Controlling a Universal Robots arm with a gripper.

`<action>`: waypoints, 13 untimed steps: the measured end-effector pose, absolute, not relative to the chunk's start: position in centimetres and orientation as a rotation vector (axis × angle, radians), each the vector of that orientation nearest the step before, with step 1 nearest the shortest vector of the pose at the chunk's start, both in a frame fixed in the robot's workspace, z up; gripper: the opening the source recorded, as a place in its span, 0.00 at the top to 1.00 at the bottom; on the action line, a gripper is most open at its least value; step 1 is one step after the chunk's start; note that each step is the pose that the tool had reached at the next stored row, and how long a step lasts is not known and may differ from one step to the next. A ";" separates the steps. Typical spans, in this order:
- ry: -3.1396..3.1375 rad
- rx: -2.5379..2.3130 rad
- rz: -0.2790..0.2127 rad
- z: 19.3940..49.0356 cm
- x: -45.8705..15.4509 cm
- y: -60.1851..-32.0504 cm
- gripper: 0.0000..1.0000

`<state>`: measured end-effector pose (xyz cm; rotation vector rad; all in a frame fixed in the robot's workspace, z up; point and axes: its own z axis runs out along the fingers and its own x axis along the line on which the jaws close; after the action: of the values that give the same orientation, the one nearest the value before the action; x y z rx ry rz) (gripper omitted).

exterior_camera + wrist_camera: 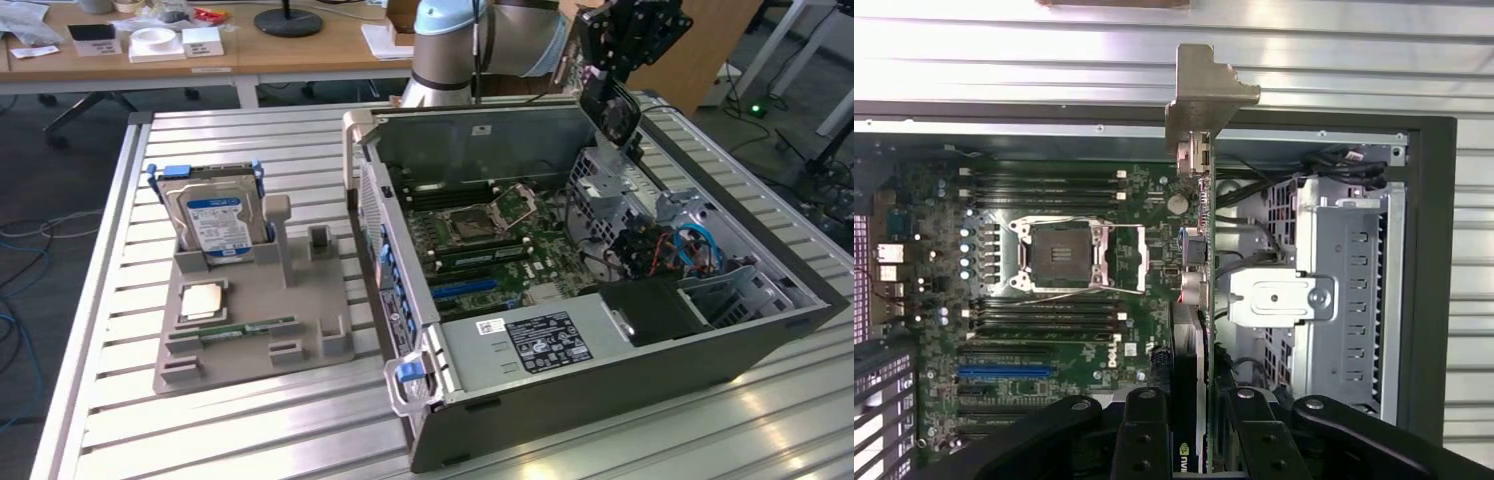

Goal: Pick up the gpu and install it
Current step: 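Pick up the gpu and move the gpu toward the slot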

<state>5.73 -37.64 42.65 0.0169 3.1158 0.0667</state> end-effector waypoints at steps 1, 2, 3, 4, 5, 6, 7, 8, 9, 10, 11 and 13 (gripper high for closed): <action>3.116 0.017 0.067 42.7 5.7 -37.6 0.74; 3.116 0.017 0.067 42.7 5.7 -37.6 0.74; 3.116 0.017 0.067 42.7 5.8 -37.7 0.74; 3.116 0.017 0.066 42.7 5.8 -37.7 0.74; 3.116 0.017 0.066 42.7 5.8 -37.8 0.74; 3.116 0.017 0.067 42.7 5.8 -37.8 0.74; 3.116 0.017 0.066 42.7 5.8 -37.9 0.74; 3.116 0.017 0.066 42.7 5.8 -38.0 0.74; 3.116 0.017 0.065 42.7 5.8 -38.1 0.74; 3.116 0.017 0.064 42.7 5.8 -38.2 0.74; 3.116 0.017 0.063 42.7 5.9 -38.3 0.74; 3.116 0.017 0.061 42.7 5.9 -38.6 0.74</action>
<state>5.85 -38.59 42.65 0.0171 3.1159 0.0613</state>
